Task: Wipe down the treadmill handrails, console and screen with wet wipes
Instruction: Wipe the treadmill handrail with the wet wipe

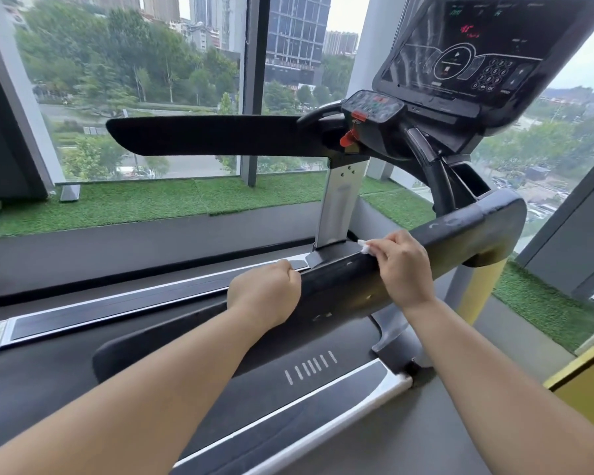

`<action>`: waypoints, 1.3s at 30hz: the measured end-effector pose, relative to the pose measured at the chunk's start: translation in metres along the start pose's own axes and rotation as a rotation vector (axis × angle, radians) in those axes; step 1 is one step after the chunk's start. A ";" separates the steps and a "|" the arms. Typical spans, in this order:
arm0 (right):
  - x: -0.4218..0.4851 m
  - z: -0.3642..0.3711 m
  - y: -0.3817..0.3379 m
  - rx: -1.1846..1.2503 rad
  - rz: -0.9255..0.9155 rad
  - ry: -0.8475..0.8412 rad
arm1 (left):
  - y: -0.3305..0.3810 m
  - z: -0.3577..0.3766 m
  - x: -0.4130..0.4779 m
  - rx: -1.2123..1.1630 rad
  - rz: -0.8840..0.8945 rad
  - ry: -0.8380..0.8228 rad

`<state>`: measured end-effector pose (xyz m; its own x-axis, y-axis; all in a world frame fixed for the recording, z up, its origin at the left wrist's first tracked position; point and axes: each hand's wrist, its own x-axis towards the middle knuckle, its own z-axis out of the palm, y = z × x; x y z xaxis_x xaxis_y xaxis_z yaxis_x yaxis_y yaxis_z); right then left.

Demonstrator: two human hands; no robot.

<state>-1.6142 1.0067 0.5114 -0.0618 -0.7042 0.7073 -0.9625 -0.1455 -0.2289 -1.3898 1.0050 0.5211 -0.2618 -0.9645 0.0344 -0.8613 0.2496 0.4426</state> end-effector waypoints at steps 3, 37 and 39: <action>0.000 -0.003 -0.017 0.077 0.087 0.000 | 0.001 0.001 0.000 0.013 -0.007 0.010; -0.012 0.009 0.013 0.073 -0.247 0.029 | 0.003 0.001 -0.001 0.018 -0.061 0.039; -0.003 0.004 0.034 -0.001 -0.146 0.040 | 0.001 0.000 0.001 -0.024 -0.066 -0.006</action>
<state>-1.6459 1.0012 0.4991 0.0684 -0.6476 0.7589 -0.9624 -0.2432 -0.1208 -1.3911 1.0047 0.5218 -0.2078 -0.9782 -0.0010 -0.8660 0.1835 0.4652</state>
